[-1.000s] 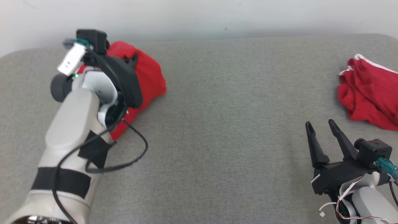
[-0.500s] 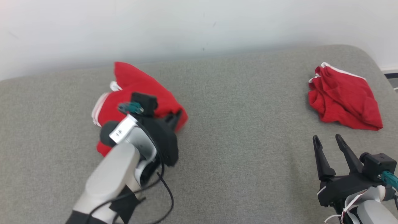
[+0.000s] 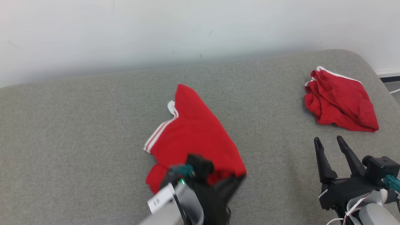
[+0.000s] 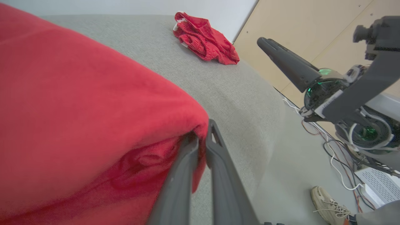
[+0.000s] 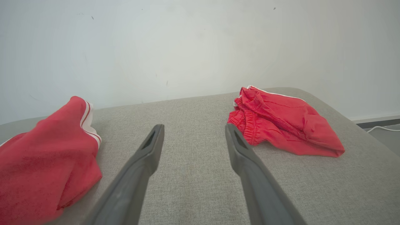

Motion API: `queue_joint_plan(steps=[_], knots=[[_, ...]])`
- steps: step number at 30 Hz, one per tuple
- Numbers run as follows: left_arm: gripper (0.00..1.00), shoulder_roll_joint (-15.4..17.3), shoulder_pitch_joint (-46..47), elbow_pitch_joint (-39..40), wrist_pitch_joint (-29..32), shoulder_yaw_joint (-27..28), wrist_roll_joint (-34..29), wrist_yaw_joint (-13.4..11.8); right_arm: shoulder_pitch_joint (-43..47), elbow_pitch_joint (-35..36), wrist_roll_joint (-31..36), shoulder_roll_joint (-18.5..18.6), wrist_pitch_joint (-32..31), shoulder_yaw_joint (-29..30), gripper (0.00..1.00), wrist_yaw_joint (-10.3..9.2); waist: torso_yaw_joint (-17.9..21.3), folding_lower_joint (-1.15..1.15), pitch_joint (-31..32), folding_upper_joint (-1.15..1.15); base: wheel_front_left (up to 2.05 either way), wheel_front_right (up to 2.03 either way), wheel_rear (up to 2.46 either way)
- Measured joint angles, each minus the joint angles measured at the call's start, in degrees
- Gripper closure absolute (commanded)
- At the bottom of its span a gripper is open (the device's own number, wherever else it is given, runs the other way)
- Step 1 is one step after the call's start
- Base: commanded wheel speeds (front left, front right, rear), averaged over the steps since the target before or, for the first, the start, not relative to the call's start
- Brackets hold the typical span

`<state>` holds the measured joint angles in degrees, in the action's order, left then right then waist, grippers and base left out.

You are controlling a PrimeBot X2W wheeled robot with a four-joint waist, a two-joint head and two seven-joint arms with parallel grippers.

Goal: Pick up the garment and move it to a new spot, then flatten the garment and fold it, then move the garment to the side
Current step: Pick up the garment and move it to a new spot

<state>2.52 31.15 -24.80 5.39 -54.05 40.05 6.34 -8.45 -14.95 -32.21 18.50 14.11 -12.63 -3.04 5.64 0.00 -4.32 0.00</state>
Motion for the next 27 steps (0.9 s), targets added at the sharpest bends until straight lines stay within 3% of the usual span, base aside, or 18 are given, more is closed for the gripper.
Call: queue_joint_plan(steps=[7,13,15,16,17,27], knots=[[1.00,0.2,-3.1,-0.7,-0.9,-5.9,4.7,-4.0,0.8,0.2,0.0,-0.1,0.0,0.2,0.00,0.01,-0.5,0.00,-0.7,0.00,0.00,0.00,0.00],[1.00,0.4,-3.7,-1.4,-0.8,-9.6,7.6,-5.3,0.7,0.2,0.0,-0.1,0.0,0.2,0.00,0.03,-1.3,0.00,-0.9,0.00,0.00,0.00,0.00],[0.64,0.4,-3.5,-1.4,-0.9,-9.9,7.9,-5.5,0.7,0.1,0.0,-0.2,0.0,0.2,0.00,0.04,-1.6,0.00,-0.8,0.00,0.00,0.00,0.00],[0.18,0.4,-3.2,-1.4,-0.9,-10.0,7.9,-5.9,0.7,0.0,0.0,-0.2,0.0,0.1,0.00,0.04,-1.8,0.00,-0.7,0.00,0.00,0.00,0.00],[0.00,0.4,-2.6,-1.4,-1.0,-10.1,7.9,-5.9,0.7,0.0,0.0,-0.2,0.0,0.1,0.00,0.04,-1.9,0.00,-0.5,0.00,0.00,0.00,0.00],[0.00,0.3,1.2,1.9,-6.8,-5.2,7.3,-7.2,1.3,-0.7,0.0,-0.6,0.1,0.2,0.00,0.04,-3.4,0.00,1.6,0.01,0.00,0.00,0.00]])
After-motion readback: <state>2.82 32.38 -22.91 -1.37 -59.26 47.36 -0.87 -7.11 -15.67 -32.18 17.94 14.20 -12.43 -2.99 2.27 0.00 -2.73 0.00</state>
